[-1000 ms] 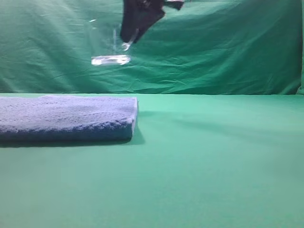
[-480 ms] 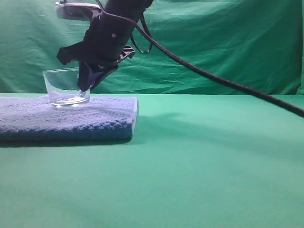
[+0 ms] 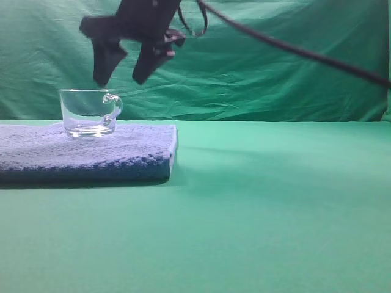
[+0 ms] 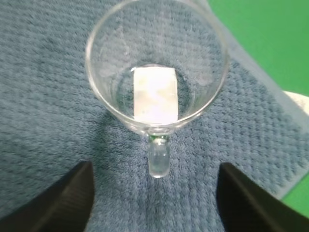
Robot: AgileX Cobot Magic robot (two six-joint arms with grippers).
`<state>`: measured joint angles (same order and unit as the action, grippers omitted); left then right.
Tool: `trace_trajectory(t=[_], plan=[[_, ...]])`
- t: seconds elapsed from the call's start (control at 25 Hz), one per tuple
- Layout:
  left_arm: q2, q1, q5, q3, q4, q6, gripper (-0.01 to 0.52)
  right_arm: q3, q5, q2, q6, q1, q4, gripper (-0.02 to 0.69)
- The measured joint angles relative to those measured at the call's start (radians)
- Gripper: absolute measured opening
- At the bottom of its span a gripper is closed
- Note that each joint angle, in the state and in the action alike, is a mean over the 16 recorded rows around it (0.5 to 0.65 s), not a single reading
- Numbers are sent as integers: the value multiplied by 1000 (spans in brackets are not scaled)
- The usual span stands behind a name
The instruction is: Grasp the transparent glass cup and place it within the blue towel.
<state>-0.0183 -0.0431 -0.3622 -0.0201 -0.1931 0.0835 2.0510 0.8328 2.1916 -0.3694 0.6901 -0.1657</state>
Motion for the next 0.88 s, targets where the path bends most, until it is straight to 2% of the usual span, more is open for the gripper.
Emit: trace_trajectory(t=[0.28, 0.4, 0.64, 0.88], plan=[[0, 0, 0, 0, 0, 0, 0, 13, 239, -252, 129, -2, 60, 83], [0, 0, 0, 0, 0, 0, 0, 7, 316, -362, 174, -2, 84, 20], [0, 0, 0, 0, 0, 0, 0, -79, 393, -583, 232, -2, 121, 0], [0, 0, 0, 0, 0, 0, 0, -292, 341, -822, 243, -2, 131, 0]])
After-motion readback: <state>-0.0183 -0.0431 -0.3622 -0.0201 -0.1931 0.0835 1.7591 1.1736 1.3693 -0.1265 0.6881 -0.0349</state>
